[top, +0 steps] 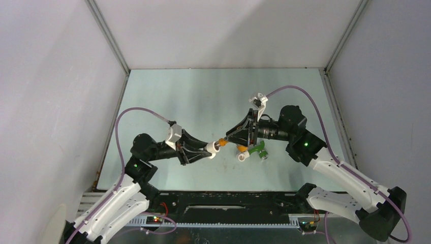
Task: Install the water faucets
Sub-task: Pick up the adaptor at the center of the board, then install the water faucet onto the adaptor.
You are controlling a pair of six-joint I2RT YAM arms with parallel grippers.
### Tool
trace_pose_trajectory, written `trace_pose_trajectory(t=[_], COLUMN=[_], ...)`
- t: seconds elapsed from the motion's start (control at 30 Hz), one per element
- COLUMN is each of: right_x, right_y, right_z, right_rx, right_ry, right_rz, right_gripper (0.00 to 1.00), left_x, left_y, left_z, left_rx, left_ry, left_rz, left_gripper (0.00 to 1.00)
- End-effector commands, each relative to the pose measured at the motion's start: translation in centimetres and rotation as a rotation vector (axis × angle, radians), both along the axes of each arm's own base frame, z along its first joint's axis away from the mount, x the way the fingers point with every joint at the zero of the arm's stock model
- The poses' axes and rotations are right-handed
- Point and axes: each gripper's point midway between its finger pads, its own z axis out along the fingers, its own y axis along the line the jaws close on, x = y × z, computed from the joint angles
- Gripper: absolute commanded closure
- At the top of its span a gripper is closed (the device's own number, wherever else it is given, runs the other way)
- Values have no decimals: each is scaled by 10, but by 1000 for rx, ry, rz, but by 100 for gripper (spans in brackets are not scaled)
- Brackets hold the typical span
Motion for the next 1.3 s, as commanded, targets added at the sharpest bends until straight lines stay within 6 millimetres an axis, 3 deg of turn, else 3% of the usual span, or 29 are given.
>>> trace_pose_trajectory(t=[0.0, 0.53, 0.9, 1.27], right_x=[-1, -13, -9, -19], right_y=[3, 13, 10, 9], right_z=[29, 13, 10, 11], right_rx=[56, -47, -60, -55], right_ry=[-77, -133, -109, -96], right_rz=[-10, 12, -20, 19], right_gripper=[100, 100, 100, 100], left_x=[1, 8, -5, -10], left_y=[1, -2, 0, 4], left_z=[22, 24, 38, 44], left_rx=[-66, -66, -147, -199], left_ry=[-33, 54, 19, -9], left_rz=[25, 44, 2, 0], left_gripper=[100, 100, 100, 100])
